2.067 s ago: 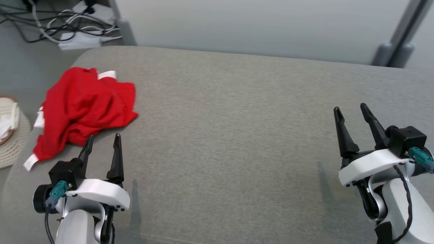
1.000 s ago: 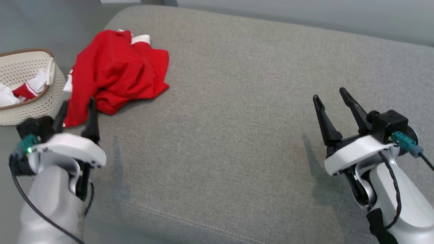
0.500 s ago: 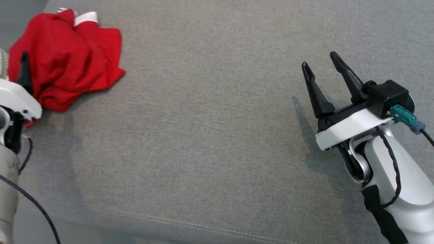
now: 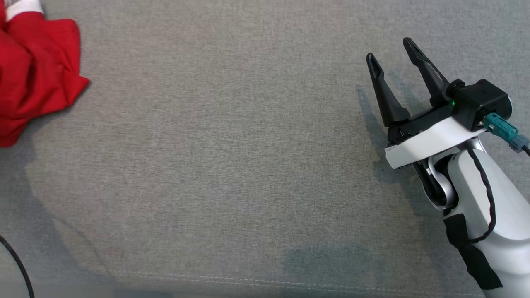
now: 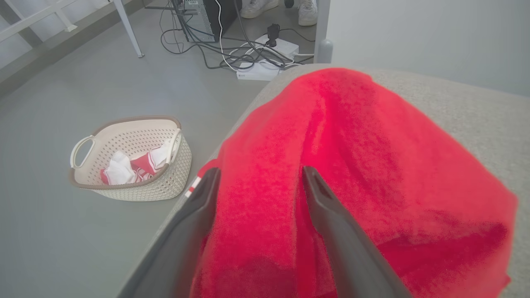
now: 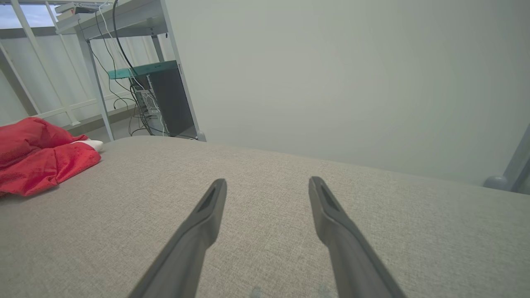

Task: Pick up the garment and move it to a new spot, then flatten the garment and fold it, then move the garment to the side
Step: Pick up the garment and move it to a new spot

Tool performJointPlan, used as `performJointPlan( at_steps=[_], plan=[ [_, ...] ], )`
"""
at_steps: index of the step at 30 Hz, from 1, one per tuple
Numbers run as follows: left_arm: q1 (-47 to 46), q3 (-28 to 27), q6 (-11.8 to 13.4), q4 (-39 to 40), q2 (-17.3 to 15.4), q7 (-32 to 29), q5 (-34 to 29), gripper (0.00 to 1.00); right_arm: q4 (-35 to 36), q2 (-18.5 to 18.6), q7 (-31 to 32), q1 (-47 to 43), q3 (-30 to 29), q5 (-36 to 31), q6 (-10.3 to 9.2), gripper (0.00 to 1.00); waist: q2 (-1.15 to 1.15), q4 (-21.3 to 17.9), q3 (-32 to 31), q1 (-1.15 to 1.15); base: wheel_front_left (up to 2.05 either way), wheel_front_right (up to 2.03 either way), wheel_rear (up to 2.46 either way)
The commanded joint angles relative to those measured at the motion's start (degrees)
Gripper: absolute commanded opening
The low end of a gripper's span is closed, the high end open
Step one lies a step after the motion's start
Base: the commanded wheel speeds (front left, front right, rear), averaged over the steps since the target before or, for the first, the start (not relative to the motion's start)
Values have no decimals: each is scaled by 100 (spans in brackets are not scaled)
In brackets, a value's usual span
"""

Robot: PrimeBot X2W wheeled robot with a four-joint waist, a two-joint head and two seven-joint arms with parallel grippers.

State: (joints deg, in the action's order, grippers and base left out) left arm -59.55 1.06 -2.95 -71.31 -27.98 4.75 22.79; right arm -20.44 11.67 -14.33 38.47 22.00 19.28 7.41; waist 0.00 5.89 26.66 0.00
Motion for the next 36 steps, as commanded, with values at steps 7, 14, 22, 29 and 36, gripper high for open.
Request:
performJointPlan(
  at_steps=[7,14,22,29,36],
  plan=[
    [-269,-130,252,-78,-457,-190,52,100,265,7,-67,100,50,-2,8,100,0,-246,314,0,0,0,0],
    [-271,-23,297,1,-381,252,-2,0,272,-34,-67,71,-106,-1,8,100,0,-244,163,0,0,0,0],
    [-446,287,-97,533,-87,795,-138,0,167,-137,-67,-116,-242,16,8,100,0,-151,-314,0,0,0,0],
    [-497,728,-398,1306,444,883,-142,0,95,-266,-67,-382,-264,54,8,100,0,-198,-754,0,0,0,0],
    [-226,1368,-450,2348,1113,701,222,0,62,-290,-67,-586,-319,119,8,100,0,-321,-985,0,0,0,0]
  ],
)
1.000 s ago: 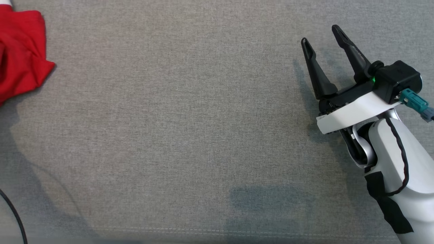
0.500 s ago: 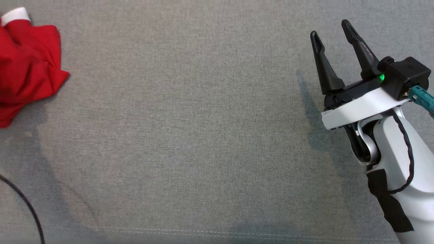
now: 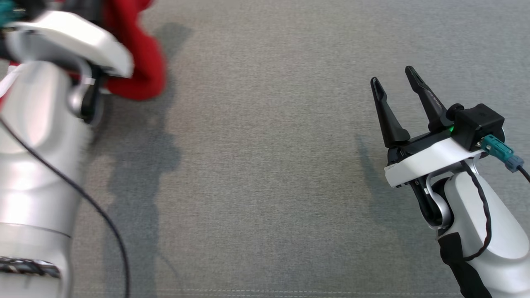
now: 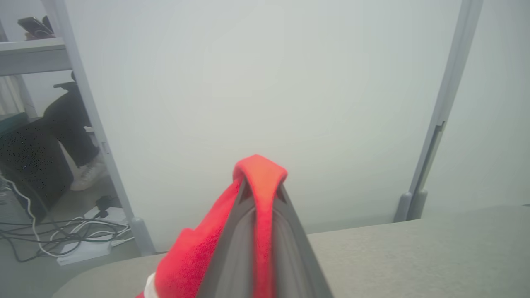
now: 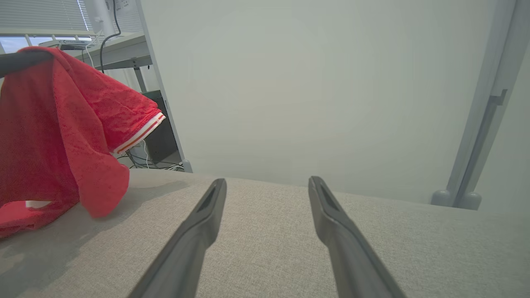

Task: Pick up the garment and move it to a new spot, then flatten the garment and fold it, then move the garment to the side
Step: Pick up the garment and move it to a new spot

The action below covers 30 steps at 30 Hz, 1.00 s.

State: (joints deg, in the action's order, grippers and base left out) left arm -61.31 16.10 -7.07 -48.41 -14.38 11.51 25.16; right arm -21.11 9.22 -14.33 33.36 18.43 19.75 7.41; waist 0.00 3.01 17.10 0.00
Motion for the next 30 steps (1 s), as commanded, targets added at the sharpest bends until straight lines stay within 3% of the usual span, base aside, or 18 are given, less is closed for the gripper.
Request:
performJointPlan(
  at_steps=[1,6,13,17,23,24,25,26,30],
  plan=[
    [24,3,-38,314,-138,-50,136,0,128,-46,-67,-93,22,79,8,100,0,-61,-42,0,0,0,0],
    [341,417,-40,1433,55,-208,527,0,163,-65,-67,-117,-62,97,8,100,0,-258,-38,0,0,0,0],
    [1182,909,-34,2159,729,-311,735,0,138,-112,-67,-172,-162,88,8,100,0,-581,-10,0,0,0,0],
    [1774,1403,-16,2051,975,-321,727,0,121,-99,-67,-175,-194,85,8,100,0,-749,52,0,0,0,0],
    [2083,1961,17,1170,1078,-84,445,0,131,-100,-67,-126,-195,68,8,100,0,-907,178,0,0,0,0],
    [2110,2000,18,1022,1087,-8,428,13,129,-101,-67,-119,-191,66,8,100,0,-921,188,0,0,0,0],
    [2122,2036,24,911,1096,74,397,50,130,-102,-67,-116,-186,65,8,100,0,-931,193,0,0,0,0],
    [2118,2086,38,815,1101,138,332,100,129,-98,-67,-118,-186,64,8,100,0,-932,193,0,0,0,0],
    [2104,2096,89,712,1121,301,258,100,103,-42,-67,-167,-222,53,8,100,0,-820,128,0,0,0,0]
  ],
)
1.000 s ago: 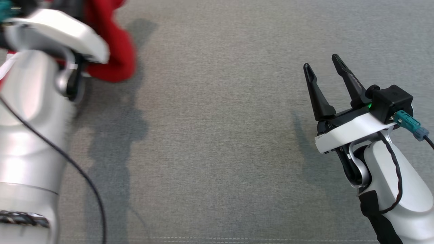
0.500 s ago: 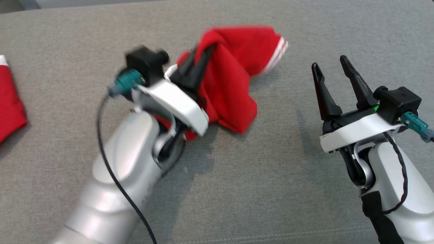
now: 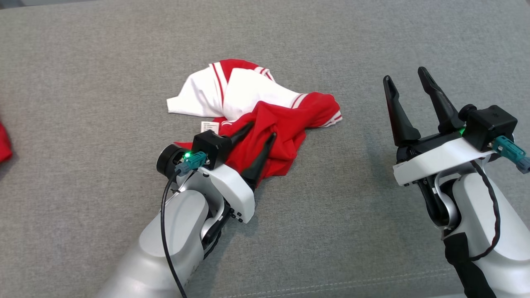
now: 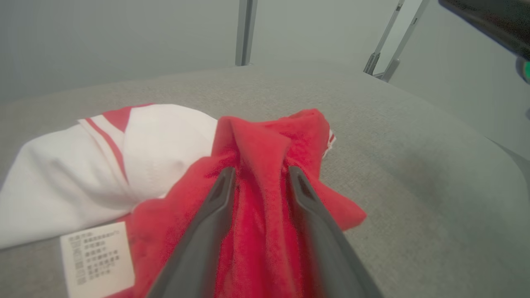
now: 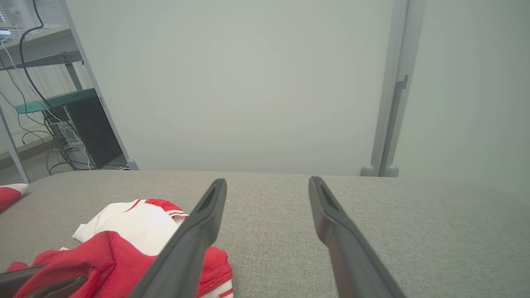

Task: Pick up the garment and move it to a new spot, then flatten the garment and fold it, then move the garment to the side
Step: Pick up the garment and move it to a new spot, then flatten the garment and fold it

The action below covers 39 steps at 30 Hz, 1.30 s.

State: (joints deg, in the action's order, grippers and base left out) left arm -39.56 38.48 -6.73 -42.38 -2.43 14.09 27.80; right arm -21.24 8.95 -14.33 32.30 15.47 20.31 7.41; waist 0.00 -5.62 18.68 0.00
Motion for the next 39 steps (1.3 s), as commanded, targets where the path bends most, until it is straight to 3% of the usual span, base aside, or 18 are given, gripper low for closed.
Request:
performJointPlan(
  at_steps=[1,12,18,28,39],
  plan=[
    [-63,-163,74,151,-68,60,-3,100,109,-7,-67,-73,82,0,8,100,0,86,-57,0,0,0,0],
    [561,-712,407,1319,-98,89,-104,100,67,66,-67,8,405,94,8,100,0,606,-397,0,0,0,0],
    [1158,-1147,479,1406,-285,90,-54,100,-64,91,-67,-85,570,186,8,100,0,819,-685,0,0,0,0],
    [1532,-1492,365,907,-266,90,-93,100,-261,187,-67,-161,929,346,8,100,0,834,-818,0,0,0,0],
    [968,-1776,143,-156,-119,90,51,100,-283,210,-67,-20,1196,425,8,100,0,518,-632,0,0,0,0]
  ],
)
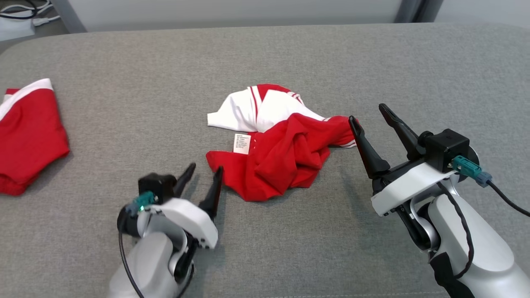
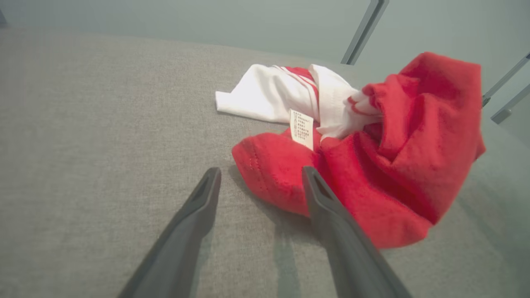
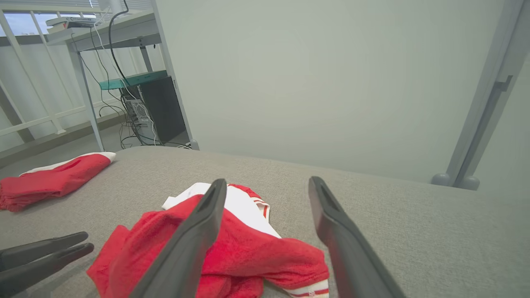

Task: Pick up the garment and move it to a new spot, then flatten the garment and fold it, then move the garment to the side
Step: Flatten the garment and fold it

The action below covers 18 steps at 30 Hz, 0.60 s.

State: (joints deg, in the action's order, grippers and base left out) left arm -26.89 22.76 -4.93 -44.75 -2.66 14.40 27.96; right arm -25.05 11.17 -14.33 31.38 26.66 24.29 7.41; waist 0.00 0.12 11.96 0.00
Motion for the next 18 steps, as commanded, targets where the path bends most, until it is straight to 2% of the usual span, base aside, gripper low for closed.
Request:
performJointPlan(
  at_steps=[1,5,10,14,18],
  plan=[
    [-399,-248,-54,39,-90,60,48,100,94,-16,-67,76,79,33,8,100,0,-87,61,0,0,0,0],
    [-726,-349,-118,-228,-128,60,21,100,98,-19,-67,80,83,51,8,100,0,-187,116,0,0,0,0],
    [-1120,-85,-243,-797,-296,-216,196,100,122,-27,-67,96,97,57,8,100,0,-275,195,0,0,0,0],
    [-1309,168,-252,-925,-388,-452,435,100,141,-34,-67,143,97,65,8,100,0,-322,283,0,0,0,0],
    [-1384,590,-254,-722,-471,-806,1119,100,164,-48,-67,198,76,79,8,100,0,-353,419,0,0,0,0]
  ],
)
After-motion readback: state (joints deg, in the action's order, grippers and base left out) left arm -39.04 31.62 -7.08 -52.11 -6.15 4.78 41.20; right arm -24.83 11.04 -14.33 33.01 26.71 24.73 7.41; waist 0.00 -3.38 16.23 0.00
